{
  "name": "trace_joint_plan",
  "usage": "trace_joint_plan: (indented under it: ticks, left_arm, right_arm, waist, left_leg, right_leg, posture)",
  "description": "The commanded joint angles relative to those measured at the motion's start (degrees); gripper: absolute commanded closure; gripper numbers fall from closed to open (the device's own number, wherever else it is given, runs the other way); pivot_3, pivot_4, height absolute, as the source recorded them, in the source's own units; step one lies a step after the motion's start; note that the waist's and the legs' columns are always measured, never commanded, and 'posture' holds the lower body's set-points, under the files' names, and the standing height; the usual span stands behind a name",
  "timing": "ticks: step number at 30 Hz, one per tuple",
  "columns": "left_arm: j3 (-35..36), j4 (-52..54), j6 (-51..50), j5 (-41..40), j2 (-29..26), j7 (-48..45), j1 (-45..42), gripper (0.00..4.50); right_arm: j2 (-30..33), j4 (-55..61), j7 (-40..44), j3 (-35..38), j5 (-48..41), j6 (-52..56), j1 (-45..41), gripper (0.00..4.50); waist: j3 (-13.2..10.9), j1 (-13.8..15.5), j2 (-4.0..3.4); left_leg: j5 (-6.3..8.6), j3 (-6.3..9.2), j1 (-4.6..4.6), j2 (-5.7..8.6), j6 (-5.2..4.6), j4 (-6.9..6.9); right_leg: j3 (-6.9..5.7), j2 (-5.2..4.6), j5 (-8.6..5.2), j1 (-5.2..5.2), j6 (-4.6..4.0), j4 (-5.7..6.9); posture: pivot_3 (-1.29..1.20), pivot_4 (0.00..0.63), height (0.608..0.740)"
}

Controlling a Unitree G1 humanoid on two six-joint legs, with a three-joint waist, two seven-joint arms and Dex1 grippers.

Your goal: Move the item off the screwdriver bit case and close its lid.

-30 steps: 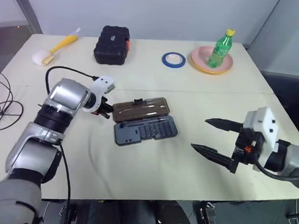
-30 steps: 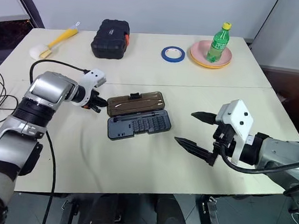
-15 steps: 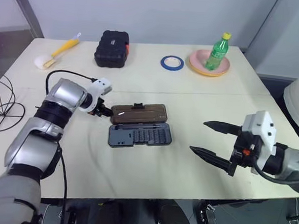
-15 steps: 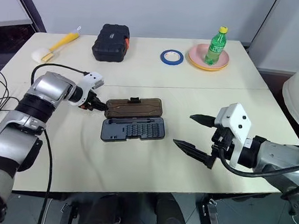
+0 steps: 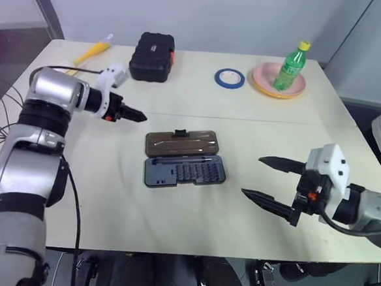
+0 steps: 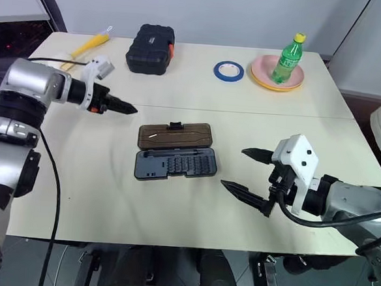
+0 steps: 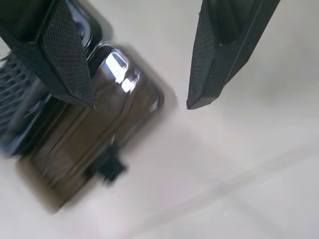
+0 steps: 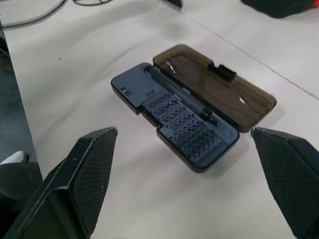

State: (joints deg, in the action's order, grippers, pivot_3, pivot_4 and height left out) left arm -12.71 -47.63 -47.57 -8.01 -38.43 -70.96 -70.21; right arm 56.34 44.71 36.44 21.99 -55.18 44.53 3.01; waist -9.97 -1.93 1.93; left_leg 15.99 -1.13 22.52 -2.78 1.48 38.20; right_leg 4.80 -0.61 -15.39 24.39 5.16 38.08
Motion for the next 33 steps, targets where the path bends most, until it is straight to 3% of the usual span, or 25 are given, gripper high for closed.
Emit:
trace_joint_plan:
  ticks: [1,6,11,18,30,33]
  left_arm:
    - [-2.3,-2.4,19.2,2.1,1.5,-10.1,0.4,1.47]
    - [-5.0,-11.5,33.1,6.2,4.5,-19.2,-0.5,1.47]
    - [-6.1,-21.0,43.8,12.4,8.3,-11.6,-2.3,1.47]
    - [-3.2,-26.3,46.4,14.3,12.9,-4.5,-3.8,1.47]
    - [-1.5,-28.8,45.7,18.6,15.3,2.7,-2.7,1.47]
    - [-1.8,-29.2,46.0,20.0,16.0,4.0,-1.9,2.30]
  right_arm:
    - [-0.8,1.3,-0.2,0.7,0.2,-1.1,-0.4,0.00]
    - [-1.5,2.5,-1.7,1.8,-0.9,-0.3,0.2,0.00]
    - [-1.2,4.2,-3.0,4.2,-2.8,0.5,1.6,0.00]
    - [-0.9,5.8,-4.2,7.0,-4.7,1.3,3.9,0.00]
    - [0.2,6.0,-5.5,7.6,-6.0,1.2,4.1,0.00]
    - [0.6,6.0,-5.6,7.9,-6.3,1.2,3.9,0.00]
  waist:
    - [0.0,0.7,0.00]
    - [0.0,1.1,0.01]
    - [0.0,1.2,0.06]
    - [-0.1,1.2,0.11]
    - [-0.1,1.2,0.11]
    - [-0.1,1.2,0.11]
  left_leg:
    - [0.00,-0.01,0.01,0.00,0.00,0.00]
    - [0.00,-0.05,0.03,0.00,0.00,0.00]
    - [0.01,-0.02,0.06,0.00,-0.01,0.01]
    - [0.01,0.01,0.09,0.00,-0.02,0.01]
    - [0.01,0.01,0.07,0.00,-0.02,0.00]
    - [0.01,0.01,0.08,0.00,-0.02,0.00]
  right_leg:
    - [-0.01,-0.01,0.00,0.00,0.00,-0.01]
    - [0.01,-0.02,-0.06,0.00,-0.13,-0.06]
    - [0.01,-0.02,0.00,0.01,-0.02,-0.06]
    - [-0.01,-0.02,0.01,0.01,0.02,-0.06]
    - [0.00,0.00,0.02,0.01,0.02,-0.05]
    - [-0.01,0.00,0.02,0.01,0.03,-0.05]
  posture:
    - [0.00,0.150,0.737]
    - [0.00,0.150,0.737]
    - [0.00,0.150,0.737]
    - [0.00,0.150,0.737]
    - [0.00,0.150,0.737]
    - [0.00,0.150,0.737]
